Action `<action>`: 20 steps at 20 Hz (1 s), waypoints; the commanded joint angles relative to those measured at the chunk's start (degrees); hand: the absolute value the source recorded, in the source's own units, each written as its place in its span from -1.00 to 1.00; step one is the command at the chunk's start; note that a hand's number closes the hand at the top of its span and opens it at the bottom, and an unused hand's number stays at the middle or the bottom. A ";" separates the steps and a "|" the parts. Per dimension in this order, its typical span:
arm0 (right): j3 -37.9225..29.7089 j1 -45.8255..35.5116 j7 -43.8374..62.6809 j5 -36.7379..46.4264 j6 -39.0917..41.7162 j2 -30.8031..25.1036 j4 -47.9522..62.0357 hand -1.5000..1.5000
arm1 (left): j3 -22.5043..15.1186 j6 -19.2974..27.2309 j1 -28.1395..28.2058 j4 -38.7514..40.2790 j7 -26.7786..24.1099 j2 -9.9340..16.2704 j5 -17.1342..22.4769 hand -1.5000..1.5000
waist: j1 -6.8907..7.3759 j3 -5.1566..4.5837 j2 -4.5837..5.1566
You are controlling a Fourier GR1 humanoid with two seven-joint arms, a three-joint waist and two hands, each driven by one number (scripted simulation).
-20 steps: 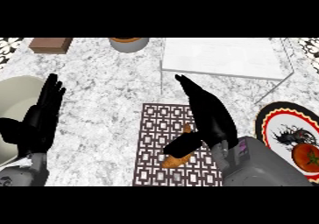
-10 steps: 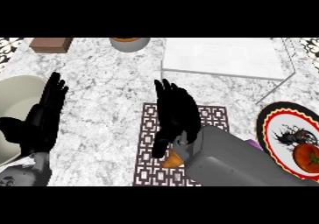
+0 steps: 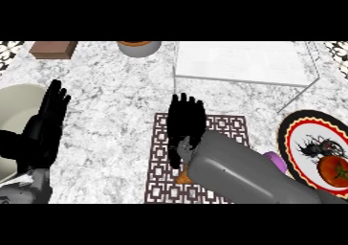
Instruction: Pick the croissant from the placemat and place it in the tiered shelf
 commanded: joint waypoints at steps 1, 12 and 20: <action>1.30 -0.42 13.88 0.89 6.83 2.32 2.93 -1.00 | 1.10 -0.02 1.23 1.15 -1.66 -0.20 0.12 0.00 | -1.27 -0.03 -0.23; -0.92 5.34 13.87 4.93 7.59 2.34 -0.62 -1.00 | 1.82 -1.14 1.93 -0.62 -0.49 0.16 -0.03 0.00 | -1.19 0.15 -0.03; 0.32 11.76 12.62 10.13 4.92 3.38 -1.13 -1.00 | 1.28 -1.24 1.73 -0.72 -0.23 -1.80 -0.35 0.00 | -0.71 0.18 0.25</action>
